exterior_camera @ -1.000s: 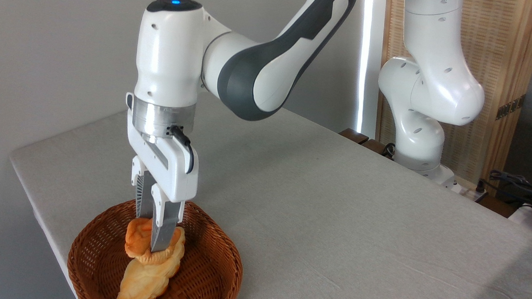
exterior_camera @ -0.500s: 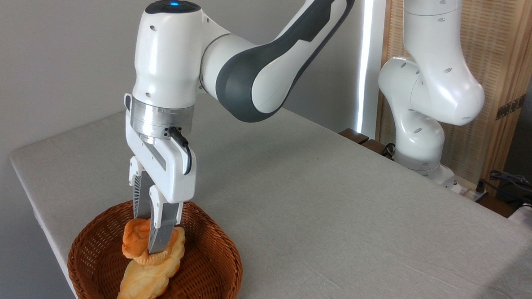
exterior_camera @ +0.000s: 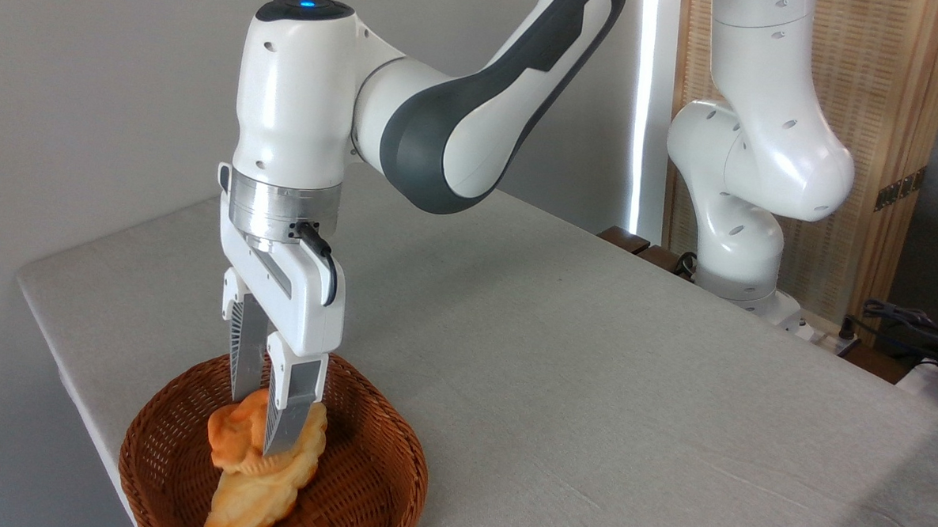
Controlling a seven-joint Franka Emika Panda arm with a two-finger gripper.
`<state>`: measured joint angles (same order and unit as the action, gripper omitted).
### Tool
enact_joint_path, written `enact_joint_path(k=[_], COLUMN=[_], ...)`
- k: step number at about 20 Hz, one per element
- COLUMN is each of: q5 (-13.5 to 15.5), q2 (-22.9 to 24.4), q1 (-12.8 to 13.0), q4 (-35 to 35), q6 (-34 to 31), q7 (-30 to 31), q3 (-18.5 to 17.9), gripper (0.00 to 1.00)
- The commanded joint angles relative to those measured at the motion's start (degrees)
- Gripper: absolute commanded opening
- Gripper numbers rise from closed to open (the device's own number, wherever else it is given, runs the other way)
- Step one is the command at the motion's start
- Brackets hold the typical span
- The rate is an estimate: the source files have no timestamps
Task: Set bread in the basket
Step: 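Lower the bun into the basket beside the long roll and open, then raise the open gripper up away from the basket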
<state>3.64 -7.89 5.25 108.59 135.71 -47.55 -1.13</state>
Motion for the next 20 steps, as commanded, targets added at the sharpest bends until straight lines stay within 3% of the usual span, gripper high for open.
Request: enact_joint_path(k=[1, 7, 14, 20], q5=[0.4, 0.5, 0.3, 0.3], q2=[0.6, 4.2, 8.0, 10.3], q1=[0.0, 0.0, 0.1, 0.1], q4=[-0.1, -0.2, -4.3, -5.4], q6=[0.1, -1.8, -18.4, -25.7], q7=[-1.1, 1.7, 4.6, 9.2], q3=[-0.4, -0.5, 0.1, 0.1], gripper=[1.0, 1.0, 1.0, 1.0])
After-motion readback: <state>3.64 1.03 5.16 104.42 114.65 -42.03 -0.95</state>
